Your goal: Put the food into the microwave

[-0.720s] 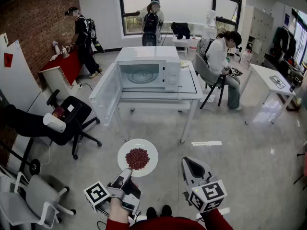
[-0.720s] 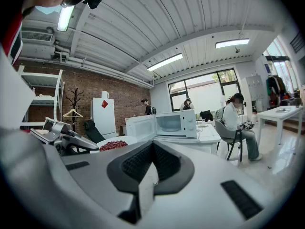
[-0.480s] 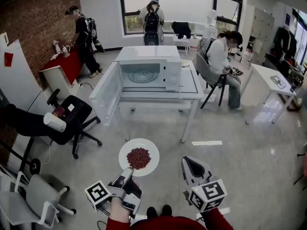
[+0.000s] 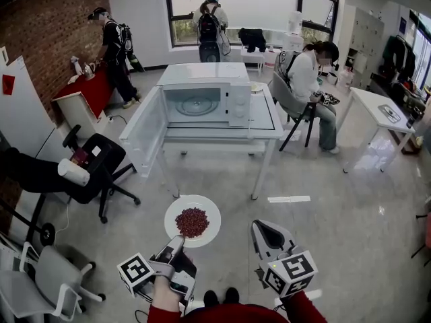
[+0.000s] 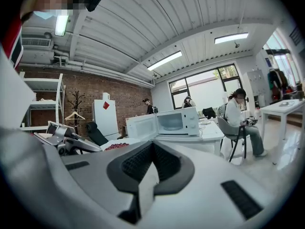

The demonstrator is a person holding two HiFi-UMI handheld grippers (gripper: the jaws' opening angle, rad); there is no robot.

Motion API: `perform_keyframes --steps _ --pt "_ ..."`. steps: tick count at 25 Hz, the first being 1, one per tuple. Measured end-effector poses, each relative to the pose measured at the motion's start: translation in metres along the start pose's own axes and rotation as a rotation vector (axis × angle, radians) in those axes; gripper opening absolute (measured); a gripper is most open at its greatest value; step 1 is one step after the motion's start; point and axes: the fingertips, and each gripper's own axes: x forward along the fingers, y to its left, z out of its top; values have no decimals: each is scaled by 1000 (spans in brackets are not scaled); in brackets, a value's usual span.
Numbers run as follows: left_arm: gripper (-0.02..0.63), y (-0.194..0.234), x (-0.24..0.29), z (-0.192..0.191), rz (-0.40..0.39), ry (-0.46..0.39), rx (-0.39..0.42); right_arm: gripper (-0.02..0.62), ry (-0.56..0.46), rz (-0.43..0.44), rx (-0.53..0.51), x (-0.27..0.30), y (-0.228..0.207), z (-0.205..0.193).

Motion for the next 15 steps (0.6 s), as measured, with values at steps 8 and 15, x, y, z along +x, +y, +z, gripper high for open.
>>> perform_keyframes --steps 8,15 --pt "18 -17 26 2 -20 -22 49 14 -14 -7 -43 3 -23 15" --pt "19 -40 51 0 -64 -50 90 14 -57 -8 -71 9 -38 36"
